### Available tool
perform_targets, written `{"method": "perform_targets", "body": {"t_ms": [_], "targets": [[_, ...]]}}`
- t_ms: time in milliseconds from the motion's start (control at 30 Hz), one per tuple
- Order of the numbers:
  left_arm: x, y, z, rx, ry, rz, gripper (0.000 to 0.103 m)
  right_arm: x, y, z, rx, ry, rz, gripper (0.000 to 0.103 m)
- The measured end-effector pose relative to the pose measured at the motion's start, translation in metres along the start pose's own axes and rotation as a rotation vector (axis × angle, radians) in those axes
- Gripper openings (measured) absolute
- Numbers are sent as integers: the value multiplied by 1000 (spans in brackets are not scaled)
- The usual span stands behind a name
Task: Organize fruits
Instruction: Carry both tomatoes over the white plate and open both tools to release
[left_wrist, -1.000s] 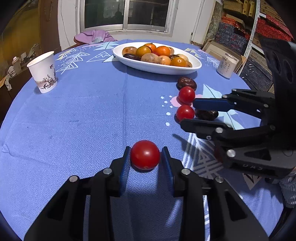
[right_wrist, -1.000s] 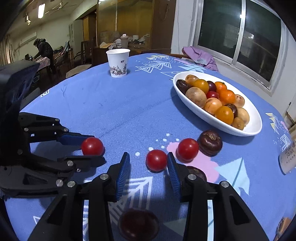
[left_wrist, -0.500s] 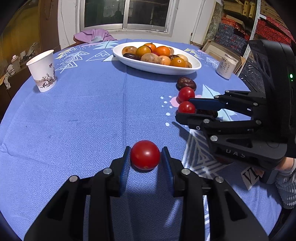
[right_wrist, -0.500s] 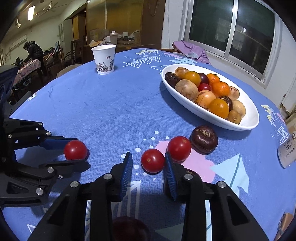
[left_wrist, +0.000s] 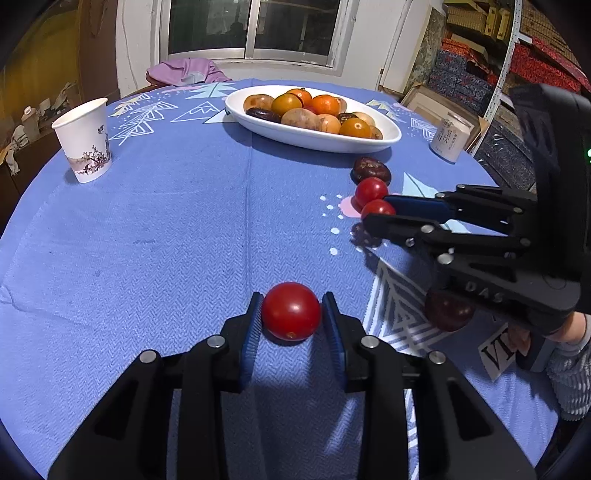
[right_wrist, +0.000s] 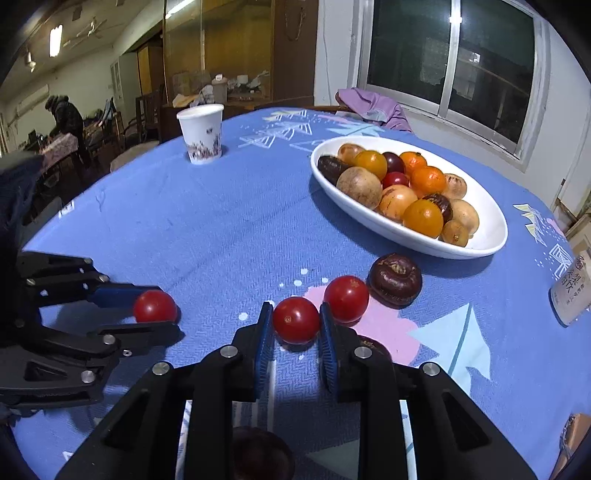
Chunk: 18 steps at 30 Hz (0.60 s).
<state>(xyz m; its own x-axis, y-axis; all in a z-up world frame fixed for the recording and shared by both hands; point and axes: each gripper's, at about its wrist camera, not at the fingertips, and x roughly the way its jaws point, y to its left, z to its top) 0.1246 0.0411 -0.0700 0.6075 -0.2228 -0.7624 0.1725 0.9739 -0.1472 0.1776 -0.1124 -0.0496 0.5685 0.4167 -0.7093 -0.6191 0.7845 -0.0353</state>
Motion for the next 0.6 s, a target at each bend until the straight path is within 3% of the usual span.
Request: {"method": "perform_targets", "body": {"t_ms": [400, 600], "targets": [[-19, -6, 9, 20, -95, 14, 30, -67, -81, -12, 285, -164, 27, 26], [-28, -14, 56, 62, -158, 51, 30, -82, -108, -12, 374, -214, 36, 26]]}}
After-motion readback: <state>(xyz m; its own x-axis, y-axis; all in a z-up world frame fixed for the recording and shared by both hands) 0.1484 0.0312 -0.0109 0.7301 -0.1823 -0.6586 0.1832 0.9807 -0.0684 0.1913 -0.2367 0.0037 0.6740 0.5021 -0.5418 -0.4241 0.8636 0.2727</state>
